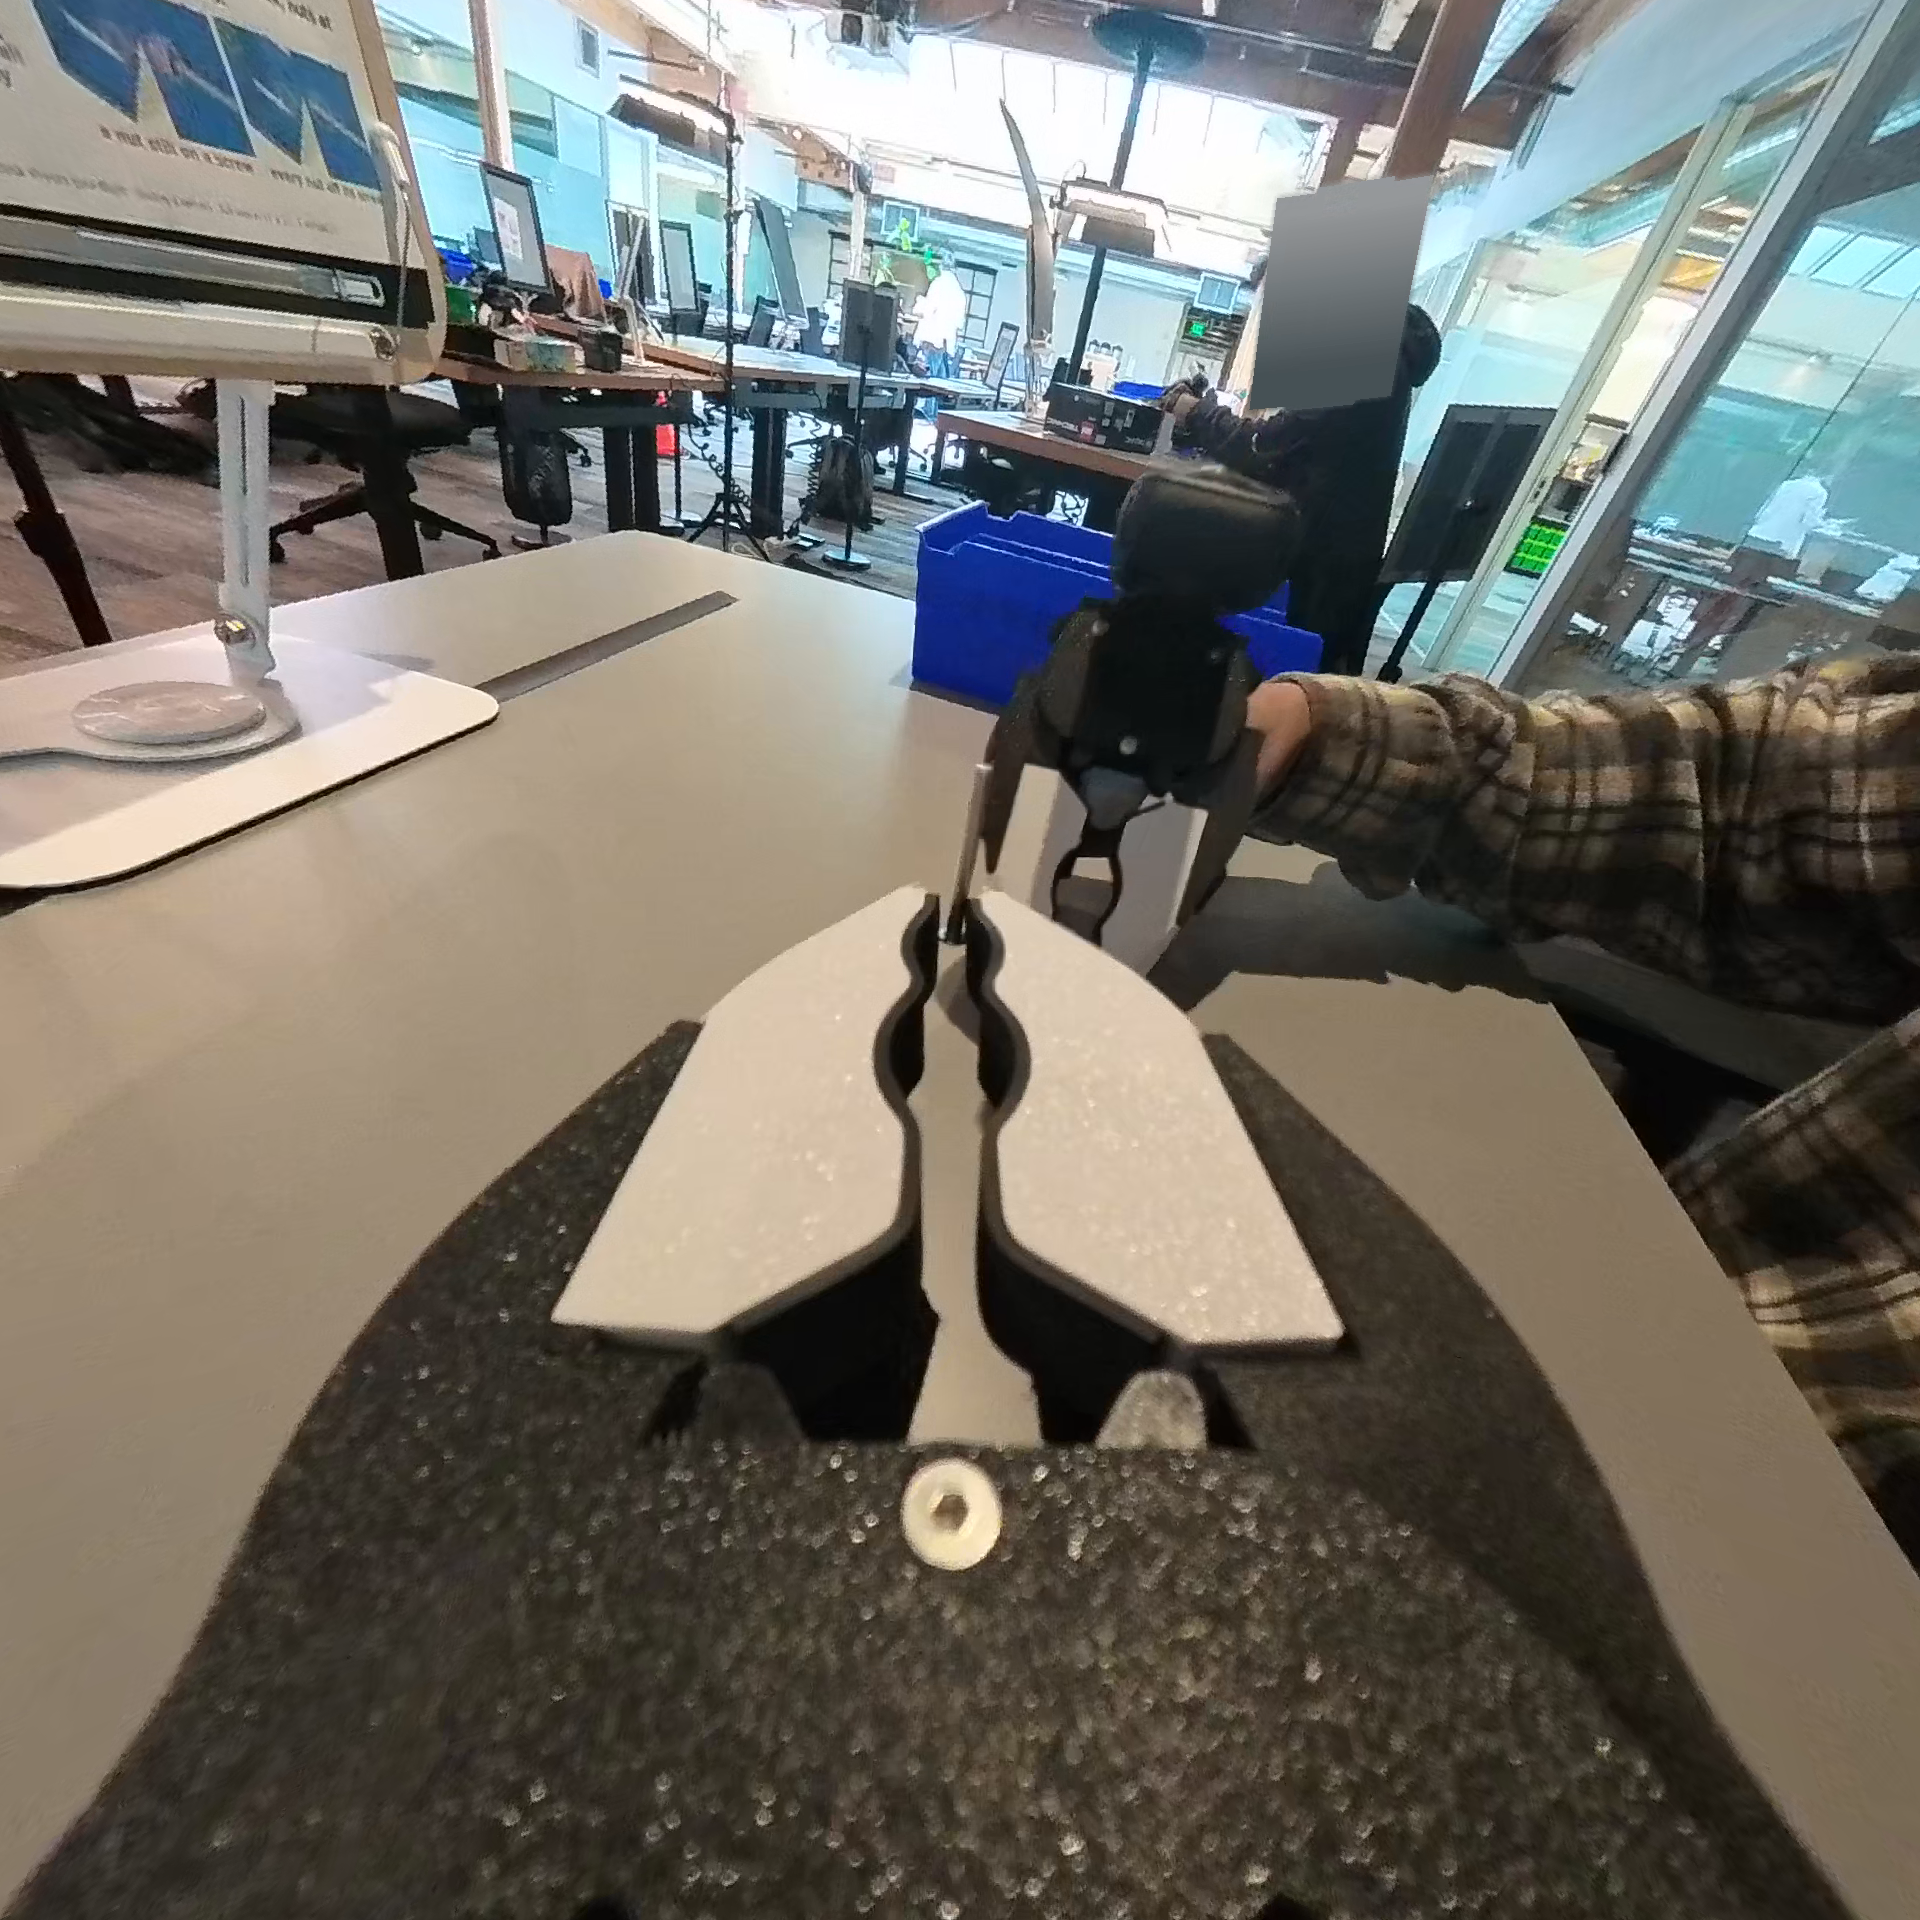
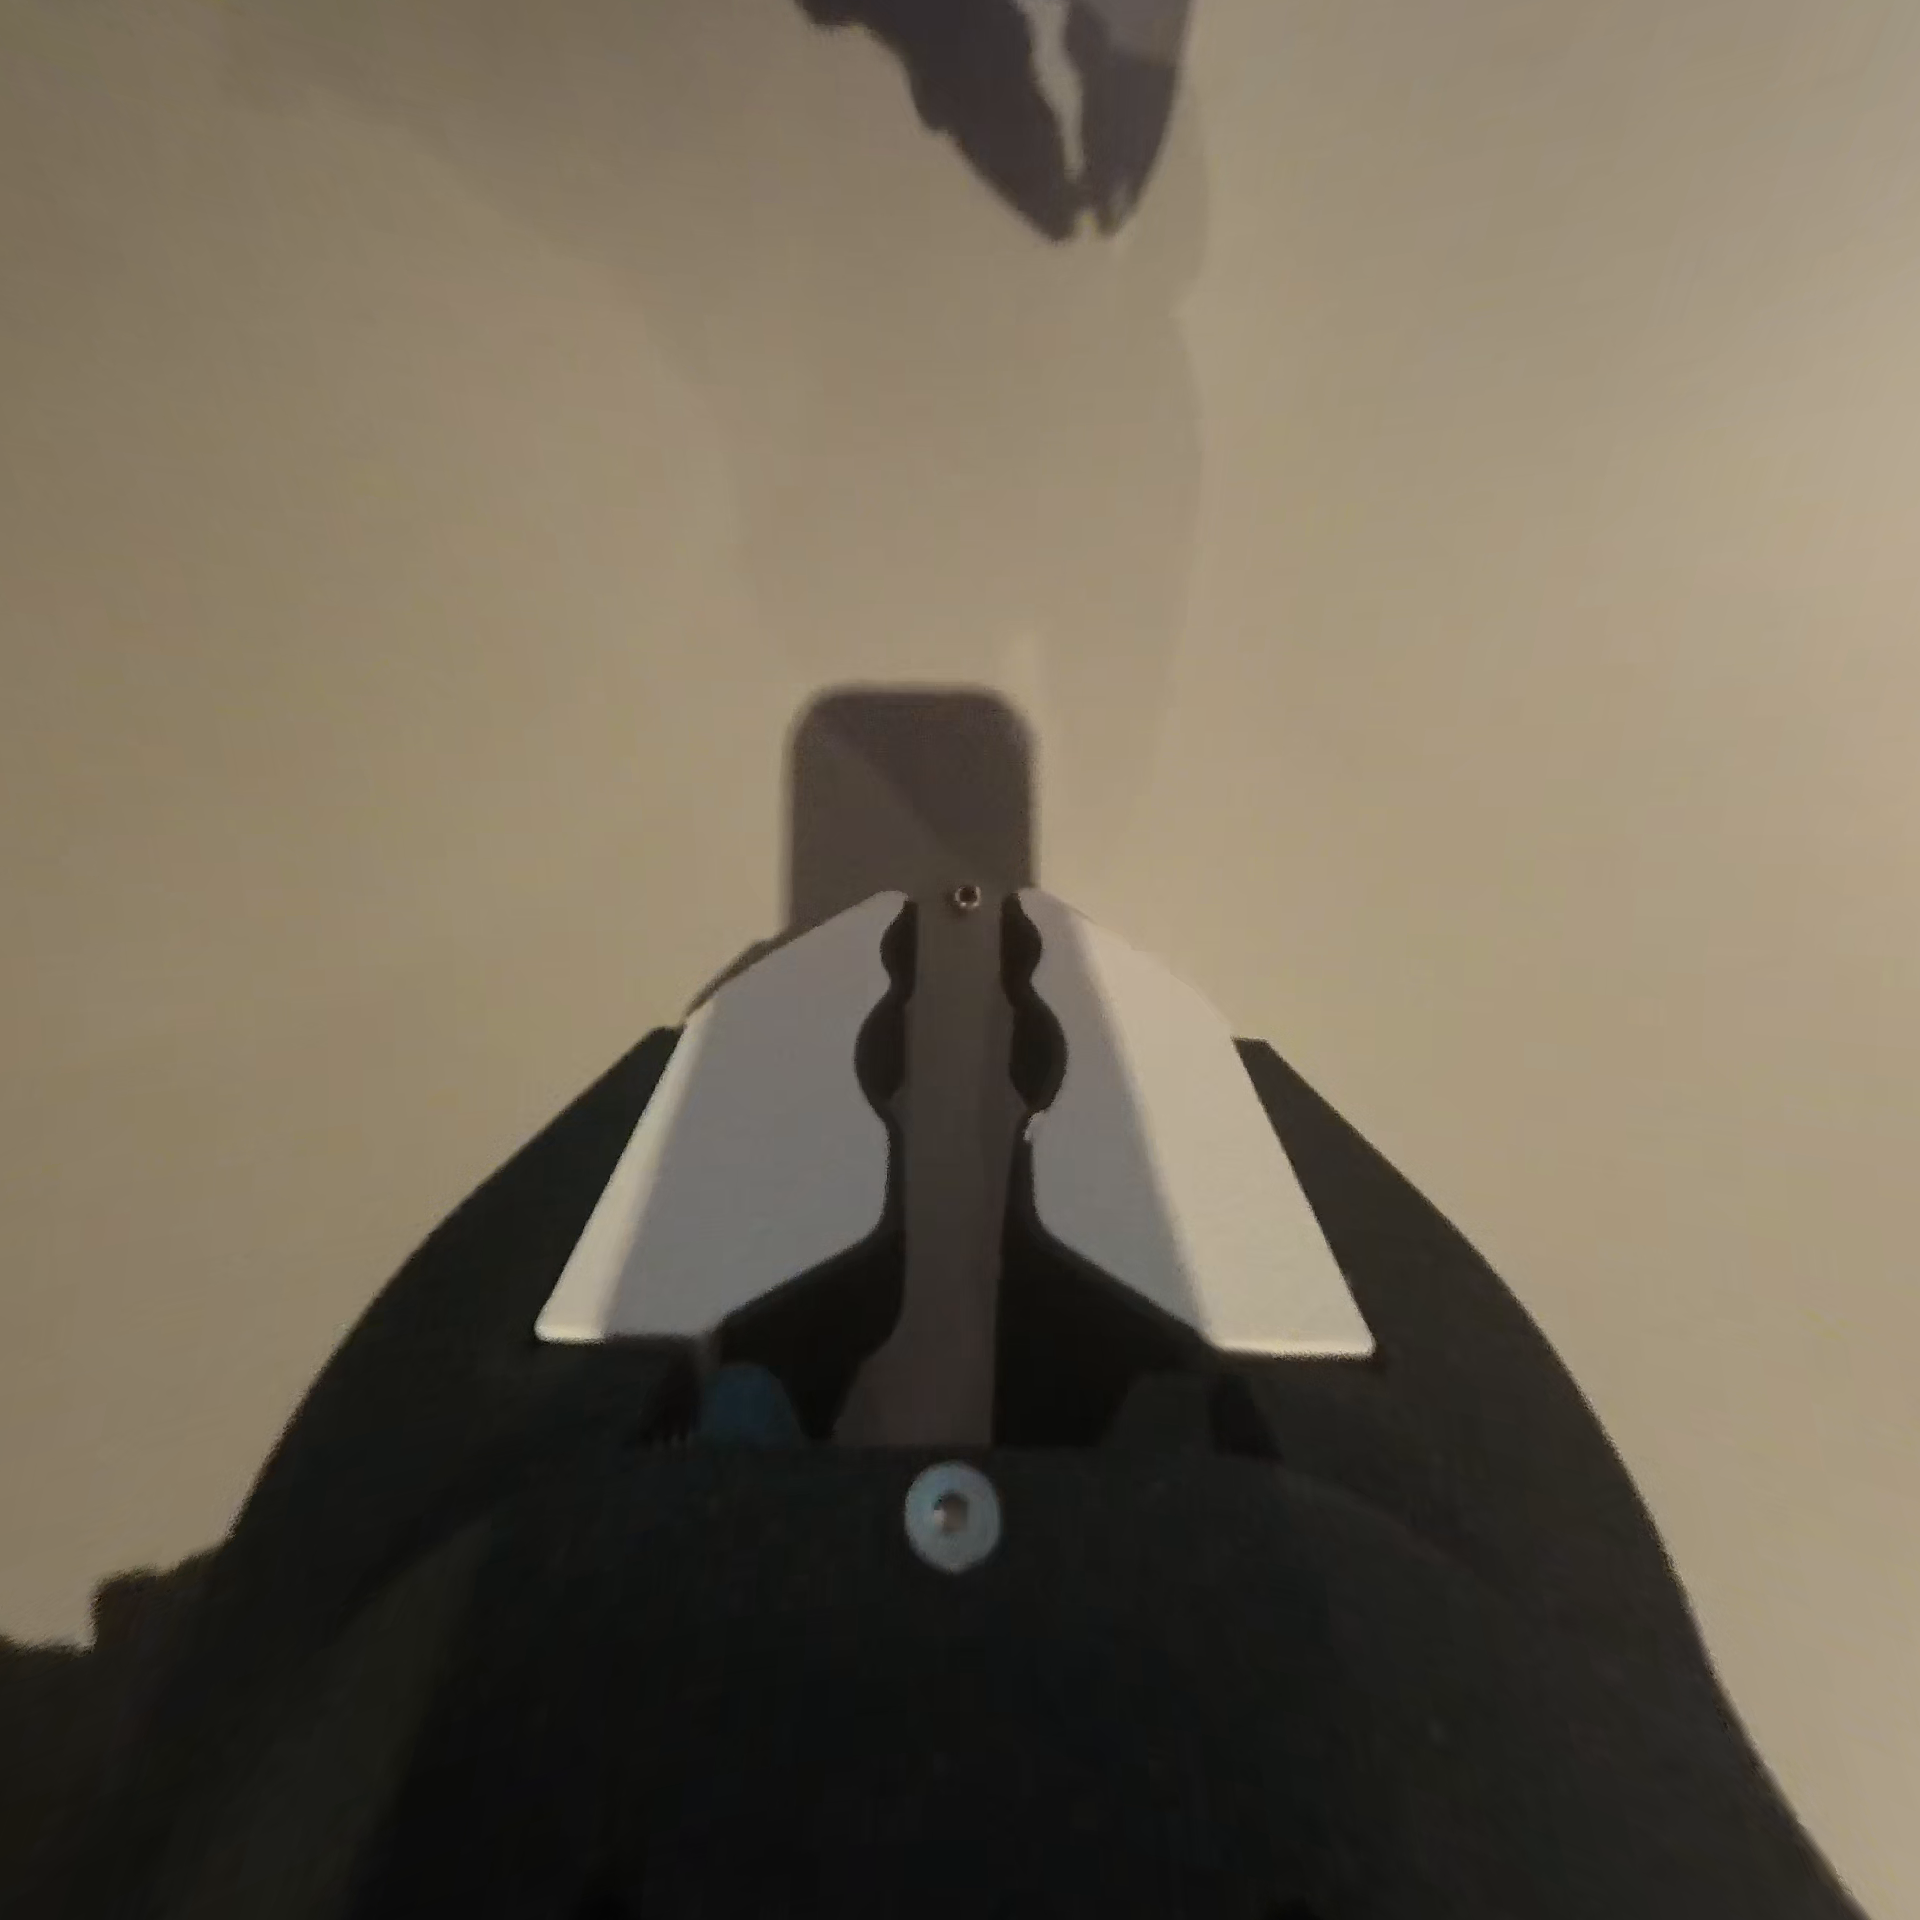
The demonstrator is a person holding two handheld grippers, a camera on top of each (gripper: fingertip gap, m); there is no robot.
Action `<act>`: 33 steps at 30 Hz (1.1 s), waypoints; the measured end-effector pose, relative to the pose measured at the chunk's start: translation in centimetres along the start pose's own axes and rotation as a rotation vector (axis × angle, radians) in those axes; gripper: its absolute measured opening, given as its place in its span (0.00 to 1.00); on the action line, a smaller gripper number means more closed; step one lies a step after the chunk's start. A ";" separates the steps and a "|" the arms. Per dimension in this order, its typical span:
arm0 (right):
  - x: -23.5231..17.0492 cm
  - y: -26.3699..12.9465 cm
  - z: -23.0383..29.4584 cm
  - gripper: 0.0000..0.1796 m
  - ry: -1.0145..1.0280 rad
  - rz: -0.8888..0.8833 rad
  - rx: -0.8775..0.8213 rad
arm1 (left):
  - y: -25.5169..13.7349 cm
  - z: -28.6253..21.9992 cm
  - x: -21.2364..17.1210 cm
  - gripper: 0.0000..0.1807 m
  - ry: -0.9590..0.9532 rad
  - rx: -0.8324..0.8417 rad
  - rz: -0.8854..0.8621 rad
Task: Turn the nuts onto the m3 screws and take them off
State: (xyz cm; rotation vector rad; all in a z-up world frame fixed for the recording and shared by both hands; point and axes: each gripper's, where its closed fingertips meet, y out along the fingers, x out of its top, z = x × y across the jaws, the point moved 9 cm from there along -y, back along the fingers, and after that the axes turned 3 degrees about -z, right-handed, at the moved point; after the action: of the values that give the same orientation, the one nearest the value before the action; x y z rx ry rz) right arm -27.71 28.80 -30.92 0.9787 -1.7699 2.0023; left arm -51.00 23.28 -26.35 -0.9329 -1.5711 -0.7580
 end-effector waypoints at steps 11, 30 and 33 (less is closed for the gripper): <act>1.0 1.2 -0.7 0.07 -0.055 0.144 0.040 | 0.2 -0.1 0.0 0.02 0.019 0.002 0.021; 3.1 2.4 -0.9 0.04 -0.141 0.448 0.090 | -0.2 -0.1 0.4 0.02 0.027 0.005 0.007; 3.1 2.4 -0.9 0.04 -0.140 0.449 0.089 | -0.3 -0.1 0.5 0.02 0.024 0.008 0.003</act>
State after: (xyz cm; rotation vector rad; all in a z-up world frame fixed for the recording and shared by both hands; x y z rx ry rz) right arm -31.72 28.50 -30.70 0.8162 -2.1463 2.3429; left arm -51.26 23.18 -25.87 -0.9170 -1.5502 -0.7573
